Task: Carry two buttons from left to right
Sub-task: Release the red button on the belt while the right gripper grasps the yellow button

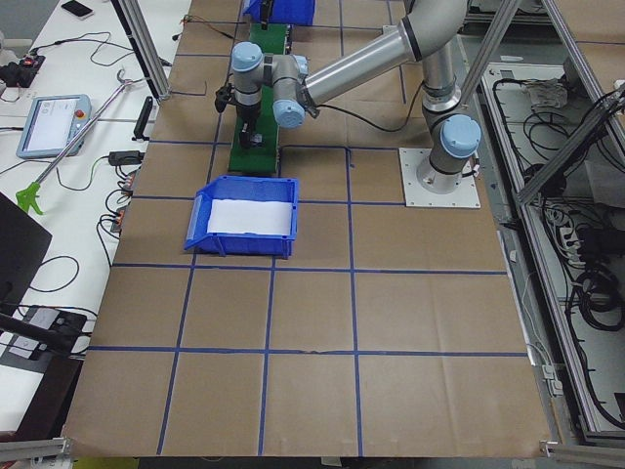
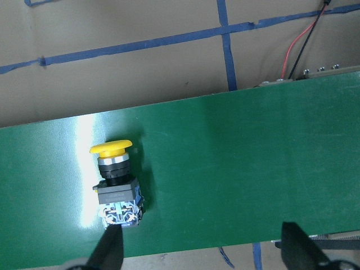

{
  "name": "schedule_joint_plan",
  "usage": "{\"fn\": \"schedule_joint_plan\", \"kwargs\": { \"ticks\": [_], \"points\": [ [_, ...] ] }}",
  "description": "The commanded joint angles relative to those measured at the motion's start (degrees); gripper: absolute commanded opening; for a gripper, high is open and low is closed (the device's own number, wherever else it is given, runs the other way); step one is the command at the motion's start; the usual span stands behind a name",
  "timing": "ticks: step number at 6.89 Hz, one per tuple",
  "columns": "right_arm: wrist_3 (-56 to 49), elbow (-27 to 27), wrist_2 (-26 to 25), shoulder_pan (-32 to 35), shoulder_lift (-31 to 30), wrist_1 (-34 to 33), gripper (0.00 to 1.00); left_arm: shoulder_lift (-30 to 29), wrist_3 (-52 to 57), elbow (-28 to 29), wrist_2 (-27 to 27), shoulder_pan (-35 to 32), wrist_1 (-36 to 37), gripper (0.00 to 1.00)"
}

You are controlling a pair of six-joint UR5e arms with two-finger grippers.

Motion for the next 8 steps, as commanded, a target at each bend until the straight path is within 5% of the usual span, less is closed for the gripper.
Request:
{"fn": "schedule_joint_plan", "kwargs": {
  "ticks": [1, 4, 8],
  "points": [
    [-0.26, 0.13, 0.14, -0.23, 2.39, -0.39, 1.0, 5.13, 0.28, 1.48, 0.01, -0.01, -8.12, 1.0],
    [0.17, -1.01, 0.23, -0.23, 7.14, -4.49, 1.0, 12.7, -0.94, 9.64, 0.01, -0.18, -29.46, 1.0],
    [-0.18, -2.15, 0.14, -0.23, 11.36, -5.67, 0.99, 19.3, -3.77, 8.27, 0.63, -2.99, -34.54, 1.0]
  ]
}}
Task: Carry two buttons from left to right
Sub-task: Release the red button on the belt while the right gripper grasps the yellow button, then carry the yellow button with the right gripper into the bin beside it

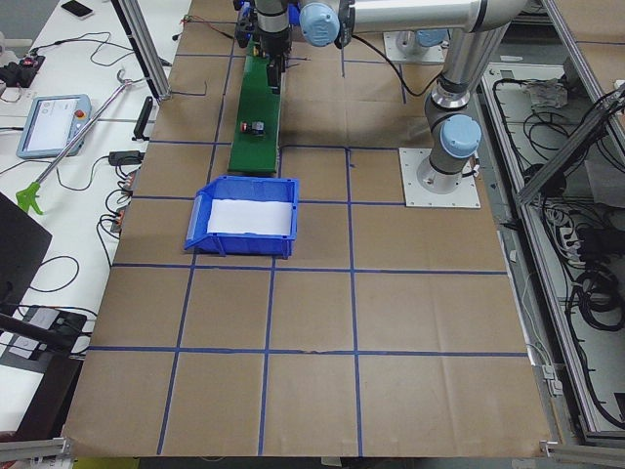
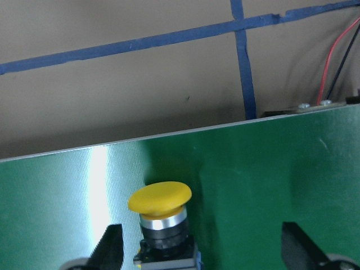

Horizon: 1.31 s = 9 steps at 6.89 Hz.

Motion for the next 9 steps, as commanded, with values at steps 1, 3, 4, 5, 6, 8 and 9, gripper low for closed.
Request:
{"fn": "schedule_joint_plan", "kwargs": {
  "ticks": [1, 3, 4, 5, 6, 8, 9],
  "points": [
    [-0.49, -0.24, -0.16, 0.0, 2.23, -0.07, 0.99, 1.8, -0.05, -1.13, 0.23, -0.2, -0.27, 1.0],
    [-0.93, -0.06, -0.51, -0.96, 1.72, 0.98, 0.35, 1.71, 0.04, -1.13, 0.14, -0.12, -0.18, 1.0],
    [-3.02, -0.32, -0.51, -1.4, 1.45, 3.51, 0.11, 1.63, 0.04, -1.13, 0.14, -0.12, -0.18, 1.0],
    [-6.09, -1.02, -1.04, -2.71, 0.58, 6.49, 0.06, 1.63, 0.12, -1.13, 0.06, -0.12, -0.18, 1.0],
    [-7.77, -2.07, -1.3, -4.9, -2.56, 9.83, 0.06, 1.63, 0.13, -1.21, 0.06, -0.12, -0.09, 1.0],
    [-13.64, -6.36, -1.22, -11.65, -8.72, 21.23, 0.07, 1.36, 0.13, -1.13, -0.12, -0.12, 0.17, 1.0],
    [-19.07, -8.48, -1.3, -16.65, -10.66, 24.59, 0.07, 1.36, 0.13, -0.95, -0.21, -0.12, 0.17, 1.0]
  ]
}}
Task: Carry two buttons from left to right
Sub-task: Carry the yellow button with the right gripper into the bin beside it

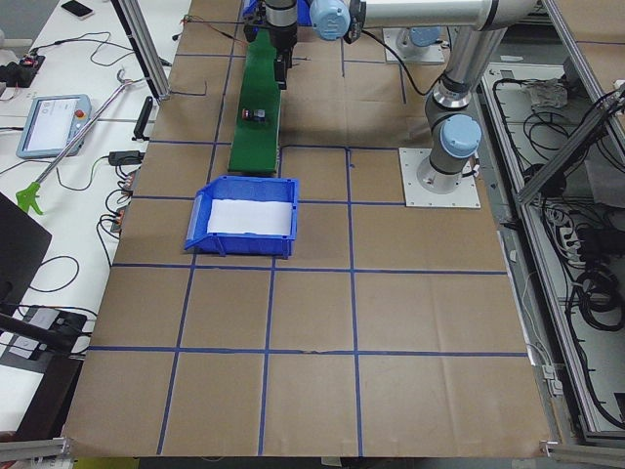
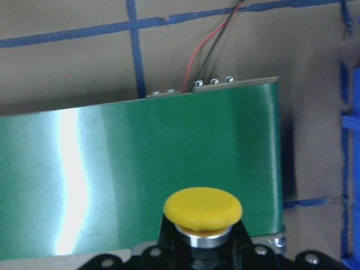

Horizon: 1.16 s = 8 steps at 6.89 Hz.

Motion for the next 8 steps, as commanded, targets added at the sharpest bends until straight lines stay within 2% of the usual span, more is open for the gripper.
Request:
{"fn": "schedule_joint_plan", "kwargs": {
  "ticks": [1, 3, 4, 5, 6, 8],
  "points": [
    [-13.02, -3.1, -0.16, -10.86, -3.72, 5.17, 0.06, -0.15, 0.0, 0.21, -0.1, 0.0, 0.05, 1.0],
    [-27.87, -2.58, -0.86, -19.67, -3.39, 4.12, 0.06, -0.32, -0.17, 0.48, -0.27, 0.0, 0.05, 1.0],
    [-30.12, -1.88, -1.03, -22.23, -2.43, 3.77, 0.06, -0.32, -0.26, 0.48, -0.28, 0.0, 0.05, 1.0],
    [-30.23, 2.31, -0.86, -23.65, -1.81, 0.89, 0.06, -0.41, -0.26, 0.56, -0.28, 0.0, 0.05, 1.0],
    [-32.23, 7.39, -0.86, -24.27, -1.54, -7.23, 0.06, -0.32, -0.26, 0.48, -0.28, 0.0, 0.05, 1.0],
    [-32.96, 14.36, -0.77, -24.37, -0.75, -14.49, 0.06, -0.15, -0.26, 0.21, -0.36, 0.0, 0.05, 1.0]
  ]
}}
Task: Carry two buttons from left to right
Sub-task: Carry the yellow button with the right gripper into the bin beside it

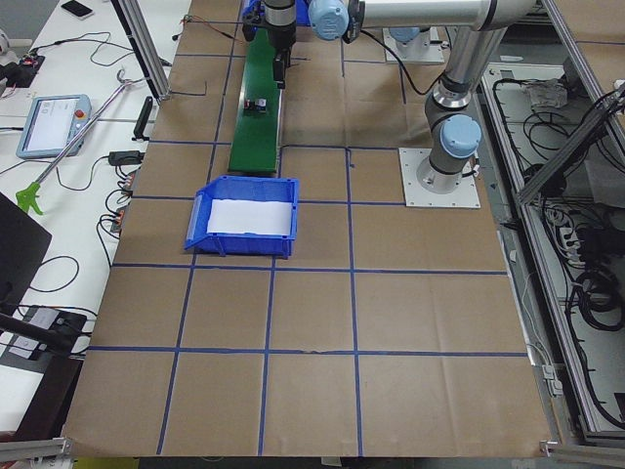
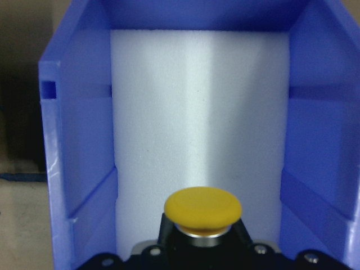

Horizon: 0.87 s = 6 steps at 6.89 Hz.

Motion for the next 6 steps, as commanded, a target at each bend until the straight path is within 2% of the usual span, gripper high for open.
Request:
{"fn": "schedule_joint_plan", "kwargs": {
  "ticks": [1, 4, 6],
  "points": [
    [-0.66, 6.02, 0.03, -0.17, 1.86, -7.11, 0.06, 0.07, 0.0, -0.17, -0.03, 0.0, 0.0, 1.0],
    [-0.84, 8.75, -0.23, -2.01, 2.49, -7.49, 0.06, 0.07, 0.0, -0.08, -0.03, 0.0, 0.09, 1.0],
    [-0.75, 9.55, -0.41, -2.11, 2.84, -7.49, 0.1, 0.07, 0.0, 0.0, -0.03, 0.0, 0.09, 1.0]
  ]
}}
